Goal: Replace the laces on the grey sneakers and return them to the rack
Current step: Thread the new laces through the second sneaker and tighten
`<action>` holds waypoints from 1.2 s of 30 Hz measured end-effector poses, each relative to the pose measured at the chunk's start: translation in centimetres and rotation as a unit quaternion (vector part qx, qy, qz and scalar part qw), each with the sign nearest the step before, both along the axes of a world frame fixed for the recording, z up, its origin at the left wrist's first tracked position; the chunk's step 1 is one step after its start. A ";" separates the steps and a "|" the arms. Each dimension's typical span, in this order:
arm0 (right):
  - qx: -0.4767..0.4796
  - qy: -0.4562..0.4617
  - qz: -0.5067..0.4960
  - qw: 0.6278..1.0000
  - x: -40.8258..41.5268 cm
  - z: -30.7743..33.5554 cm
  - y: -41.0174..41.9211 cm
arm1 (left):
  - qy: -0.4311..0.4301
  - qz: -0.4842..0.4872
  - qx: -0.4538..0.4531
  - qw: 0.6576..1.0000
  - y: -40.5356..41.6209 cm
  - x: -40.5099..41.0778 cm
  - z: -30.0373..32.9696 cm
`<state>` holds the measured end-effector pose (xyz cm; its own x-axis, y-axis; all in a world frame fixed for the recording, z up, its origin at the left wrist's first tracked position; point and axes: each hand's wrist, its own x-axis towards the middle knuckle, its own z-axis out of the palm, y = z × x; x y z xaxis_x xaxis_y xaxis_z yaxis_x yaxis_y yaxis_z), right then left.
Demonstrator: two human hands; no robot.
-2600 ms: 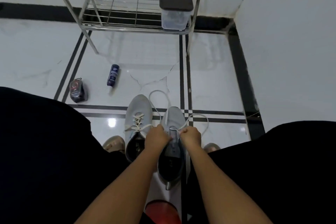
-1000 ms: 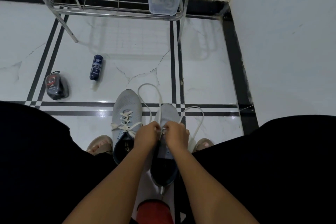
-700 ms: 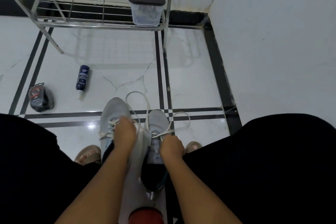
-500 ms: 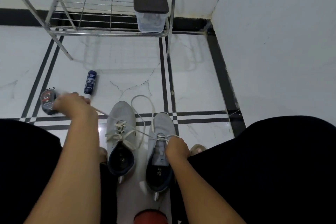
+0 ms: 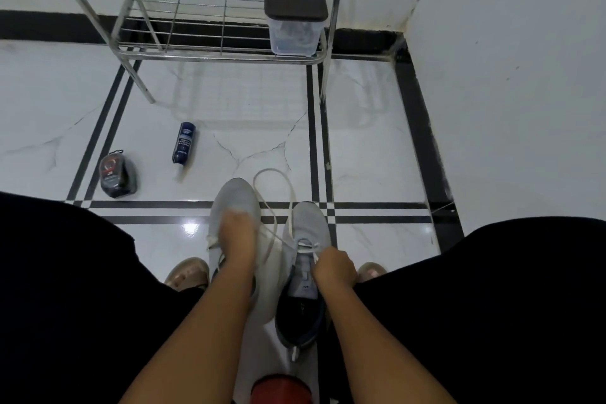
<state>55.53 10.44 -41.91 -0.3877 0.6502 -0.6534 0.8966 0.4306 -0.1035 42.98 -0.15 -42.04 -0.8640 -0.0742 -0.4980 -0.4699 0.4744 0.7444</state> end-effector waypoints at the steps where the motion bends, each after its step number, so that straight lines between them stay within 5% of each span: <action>1: -0.001 -0.003 -0.002 1.000 0.0 -0.1 0.0 | -0.041 0.137 0.122 0.982 -0.3 -1.4 0.5; 3: -0.004 -0.009 0.000 1.000 -0.1 -0.2 0.0 | -0.135 0.275 0.289 0.907 -0.7 -2.7 0.6; 4: -0.005 -0.011 0.000 1.000 -0.2 -0.2 0.0 | -0.155 0.247 0.269 0.918 -0.6 -2.7 0.1; 6: -0.005 -0.013 -0.001 1.000 -0.2 -0.3 0.0 | -0.090 -0.007 0.041 0.995 -0.3 -1.0 -0.4; 7: -0.006 -0.014 -0.001 1.000 -0.2 -0.4 0.1 | -0.020 -0.151 -0.073 0.986 -0.1 0.2 -1.1; 9: -0.002 -0.015 -0.004 1.000 -0.2 -0.4 0.2 | 0.031 -0.364 -0.168 0.916 0.3 2.3 -1.7; 12: -0.001 -0.018 -0.013 1.000 -0.1 -0.6 0.3 | 0.031 -0.499 -0.258 0.827 0.3 3.4 -2.6; 19: 0.004 -0.018 -0.018 1.000 -0.1 -0.9 0.5 | 0.014 -0.440 -0.311 0.842 0.5 3.4 -2.8; 23: -0.014 -0.011 0.003 1.000 -0.5 -0.9 0.4 | 0.047 -0.357 -0.283 0.889 1.9 2.3 -2.8; 26: -0.039 -0.005 0.015 0.999 -0.6 -1.1 0.1 | 0.131 -0.398 -0.313 0.852 2.9 1.9 -3.1; 36: -0.091 0.054 -0.064 0.992 -0.6 -1.1 0.8 | -0.026 -0.288 -0.089 0.953 4.0 0.2 -3.0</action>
<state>54.94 11.22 -43.05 -0.3829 0.5731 -0.7245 0.9225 0.2787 -0.2671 43.23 3.82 -44.99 -0.7618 0.3175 -0.5647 -0.1270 0.7816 0.6108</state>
